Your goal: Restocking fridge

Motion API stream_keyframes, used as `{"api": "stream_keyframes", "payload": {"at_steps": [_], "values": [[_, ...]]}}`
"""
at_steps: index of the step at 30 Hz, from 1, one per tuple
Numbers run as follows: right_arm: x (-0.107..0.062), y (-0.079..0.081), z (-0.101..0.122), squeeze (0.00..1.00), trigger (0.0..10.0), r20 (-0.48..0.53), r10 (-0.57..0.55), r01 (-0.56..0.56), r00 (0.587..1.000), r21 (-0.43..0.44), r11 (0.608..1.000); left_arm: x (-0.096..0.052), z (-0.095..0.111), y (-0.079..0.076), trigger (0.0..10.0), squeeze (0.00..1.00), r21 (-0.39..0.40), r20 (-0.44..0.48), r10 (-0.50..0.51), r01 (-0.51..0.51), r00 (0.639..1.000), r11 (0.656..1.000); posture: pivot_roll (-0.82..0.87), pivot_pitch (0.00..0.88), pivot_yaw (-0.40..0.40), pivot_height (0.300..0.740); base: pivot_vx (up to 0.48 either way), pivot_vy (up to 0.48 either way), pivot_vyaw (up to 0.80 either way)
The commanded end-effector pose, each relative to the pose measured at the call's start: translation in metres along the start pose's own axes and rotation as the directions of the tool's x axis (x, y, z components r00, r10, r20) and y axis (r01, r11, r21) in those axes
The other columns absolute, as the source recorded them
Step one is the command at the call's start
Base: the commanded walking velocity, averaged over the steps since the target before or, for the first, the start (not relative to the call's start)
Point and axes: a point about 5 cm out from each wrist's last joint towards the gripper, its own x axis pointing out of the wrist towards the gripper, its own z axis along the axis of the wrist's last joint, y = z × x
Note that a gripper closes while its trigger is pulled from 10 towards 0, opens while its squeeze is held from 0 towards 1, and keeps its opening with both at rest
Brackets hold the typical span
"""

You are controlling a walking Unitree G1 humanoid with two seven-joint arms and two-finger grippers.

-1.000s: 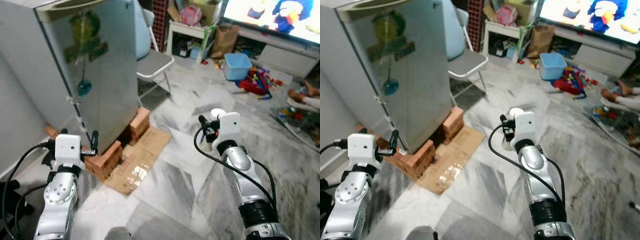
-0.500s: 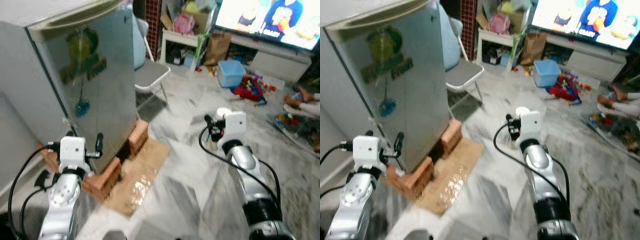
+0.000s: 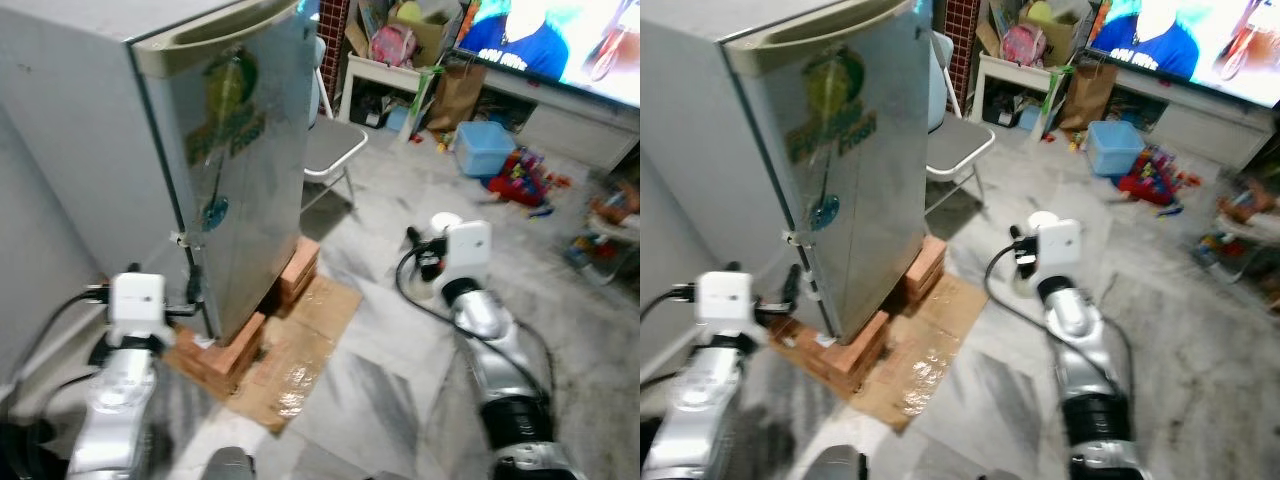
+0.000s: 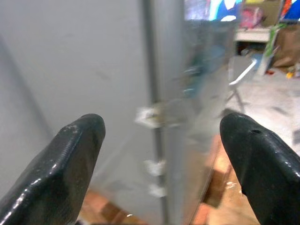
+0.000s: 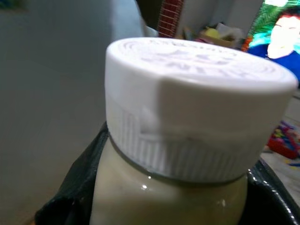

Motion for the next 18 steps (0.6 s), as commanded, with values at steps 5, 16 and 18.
{"api": "stream_keyframes", "payload": {"at_steps": [5, 16, 18], "values": [[0.0012, -0.0060, 0.0063, 0.00, 10.0, 0.025, -0.011, 0.012, 1.000, -0.022, 1.000, 0.0017, 0.0053, -0.0082, 10.0, 0.00, -0.033, 0.024, -0.031, 0.031, 0.999, 0.999, 0.12, 0.000, -0.103, 0.716, 0.000, 0.480, 0.00], [-0.0002, -0.0093, 0.0056, 0.00, 10.0, 0.018, -0.028, 0.028, 0.999, -0.024, 0.999, 0.0047, 0.0088, -0.0067, 10.0, 0.00, -0.017, 0.043, -0.062, 0.062, 0.997, 0.998, 0.10, 0.000, -0.097, 0.716, 0.023, 0.000, -0.05], [-0.0007, -0.0097, 0.0054, 0.00, 10.0, 0.018, -0.029, 0.029, 0.999, -0.023, 0.999, 0.0064, 0.0099, -0.0057, 10.0, 0.00, -0.016, 0.049, -0.064, 0.065, 0.997, 0.998, 0.10, 0.000, -0.097, 0.716, 0.276, 0.000, -0.51]]}}
